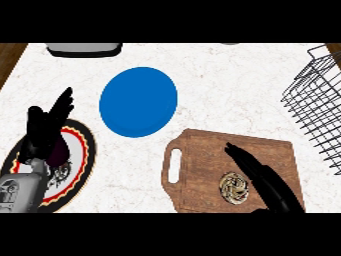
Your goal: Pick the cupcake from the cutting board and place it in the basket
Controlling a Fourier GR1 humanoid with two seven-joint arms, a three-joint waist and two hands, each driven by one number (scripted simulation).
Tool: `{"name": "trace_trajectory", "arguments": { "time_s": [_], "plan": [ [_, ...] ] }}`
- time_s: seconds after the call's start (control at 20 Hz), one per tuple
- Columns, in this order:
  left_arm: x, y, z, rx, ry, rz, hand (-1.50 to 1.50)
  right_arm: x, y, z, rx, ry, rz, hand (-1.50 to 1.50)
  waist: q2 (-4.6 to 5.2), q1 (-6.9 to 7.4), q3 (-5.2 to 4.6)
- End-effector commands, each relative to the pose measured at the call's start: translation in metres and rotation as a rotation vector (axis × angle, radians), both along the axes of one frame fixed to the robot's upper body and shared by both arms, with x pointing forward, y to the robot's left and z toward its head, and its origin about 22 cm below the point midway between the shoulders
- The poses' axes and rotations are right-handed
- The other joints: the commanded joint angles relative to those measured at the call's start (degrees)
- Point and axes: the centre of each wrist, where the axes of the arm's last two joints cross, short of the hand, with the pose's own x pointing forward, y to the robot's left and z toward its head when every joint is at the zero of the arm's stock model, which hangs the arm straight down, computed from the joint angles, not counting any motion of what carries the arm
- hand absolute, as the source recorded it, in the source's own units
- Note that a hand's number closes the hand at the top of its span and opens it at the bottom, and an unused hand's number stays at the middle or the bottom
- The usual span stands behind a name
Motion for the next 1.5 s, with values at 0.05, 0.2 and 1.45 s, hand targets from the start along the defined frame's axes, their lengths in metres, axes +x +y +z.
{"name": "trace_trajectory", "arguments": {
  "time_s": [0.05, 0.2, 1.45],
  "plan": [
    [0.007, -0.01, -0.012, -0.001, -0.008, 0.0, 0.0, -0.004, 0.014, -0.008, -0.058, -0.004, 0.053, 1.5, 0.03, -0.16, -0.01],
    [-0.005, -0.002, -0.003, -0.013, 0.002, -0.012, 0.0, -0.002, -0.003, 0.007, -0.104, -0.114, 0.042, 1.5, -0.05, -0.02, -0.01],
    [-0.001, -0.003, -0.009, 0.006, 0.01, 0.033, 0.0, -0.002, 0.065, 0.08, -0.351, -0.156, -0.027, 1.5, -0.29, -1.06, -0.05]
  ]
}}
